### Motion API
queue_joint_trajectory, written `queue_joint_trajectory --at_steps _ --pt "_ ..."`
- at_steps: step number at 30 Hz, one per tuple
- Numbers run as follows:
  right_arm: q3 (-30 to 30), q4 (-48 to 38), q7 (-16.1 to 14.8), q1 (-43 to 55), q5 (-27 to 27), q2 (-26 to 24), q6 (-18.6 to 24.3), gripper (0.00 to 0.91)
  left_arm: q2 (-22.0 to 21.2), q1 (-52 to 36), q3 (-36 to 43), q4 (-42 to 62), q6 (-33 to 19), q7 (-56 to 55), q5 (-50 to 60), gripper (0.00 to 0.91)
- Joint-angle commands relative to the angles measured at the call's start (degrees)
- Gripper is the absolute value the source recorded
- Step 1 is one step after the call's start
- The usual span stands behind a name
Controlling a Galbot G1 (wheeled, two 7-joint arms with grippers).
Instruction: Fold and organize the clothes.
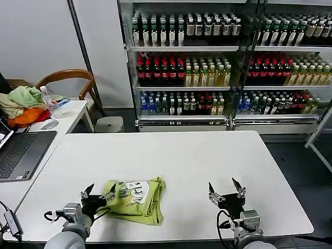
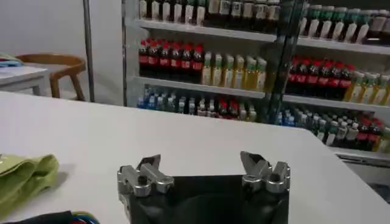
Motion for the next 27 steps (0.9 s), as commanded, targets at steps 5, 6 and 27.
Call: queue_joint_trajectory --at_steps 5,6,27 --pt "-0.2 -0.3 0.0 0.5 0.0 -0.1 0.1 0.907 -0.6 -0.2 -3.1 4.0 5.0 1.3 -6.9 0.907" --pt "-0.2 -0.3 0.0 0.5 0.0 -0.1 0.0 0.907 -0.7 -0.1 -2.9 3.9 4.9 1.6 -6.8 0.756" --pt "-0.2 -0.6 0.0 0.4 -0.3 0.4 0.2 0.907 -1.4 0.4 -0.6 1.5 0.9 1.5 -5.2 0.04"
